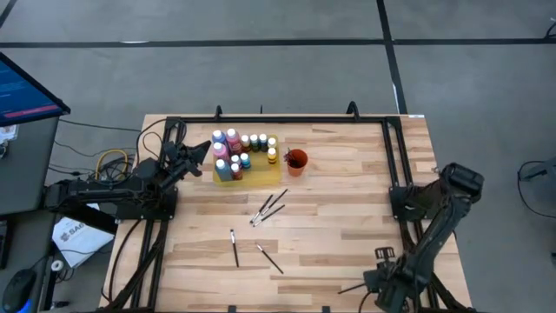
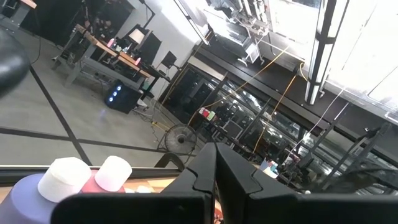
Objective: Pick & Place Paint Supplies
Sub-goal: Put the silver paint brush into the orange cup
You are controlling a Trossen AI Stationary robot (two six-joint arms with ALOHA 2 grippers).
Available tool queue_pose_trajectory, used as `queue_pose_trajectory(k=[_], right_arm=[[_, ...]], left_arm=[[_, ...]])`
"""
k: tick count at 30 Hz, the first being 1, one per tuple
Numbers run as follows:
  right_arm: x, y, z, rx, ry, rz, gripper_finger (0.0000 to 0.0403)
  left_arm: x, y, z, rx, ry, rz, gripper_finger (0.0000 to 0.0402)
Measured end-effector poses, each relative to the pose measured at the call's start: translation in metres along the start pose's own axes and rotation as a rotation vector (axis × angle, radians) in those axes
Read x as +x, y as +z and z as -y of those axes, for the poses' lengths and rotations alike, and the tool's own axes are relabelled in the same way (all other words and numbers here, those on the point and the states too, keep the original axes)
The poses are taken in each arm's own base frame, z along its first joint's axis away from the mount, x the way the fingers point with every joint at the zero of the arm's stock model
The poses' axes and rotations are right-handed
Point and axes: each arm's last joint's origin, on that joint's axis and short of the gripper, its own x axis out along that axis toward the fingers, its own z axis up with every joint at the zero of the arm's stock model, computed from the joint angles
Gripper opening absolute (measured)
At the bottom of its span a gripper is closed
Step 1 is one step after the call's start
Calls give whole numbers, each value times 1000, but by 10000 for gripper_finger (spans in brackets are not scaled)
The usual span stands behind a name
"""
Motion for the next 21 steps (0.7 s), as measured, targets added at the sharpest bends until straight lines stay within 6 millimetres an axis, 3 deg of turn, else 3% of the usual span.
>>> queue_pose_trajectory(k=[9, 15, 21], right_arm=[[45, 6, -5, 7, -111, -77, 178], [49, 9, -5, 11, -119, -61, 186], [44, 12, -4, -20, -116, -20, 167]], left_arm=[[0, 0, 0, 0, 0, 0, 1], [0, 0, 0, 0, 0, 0, 1], [0, 0, 0, 0, 1, 0, 1]])
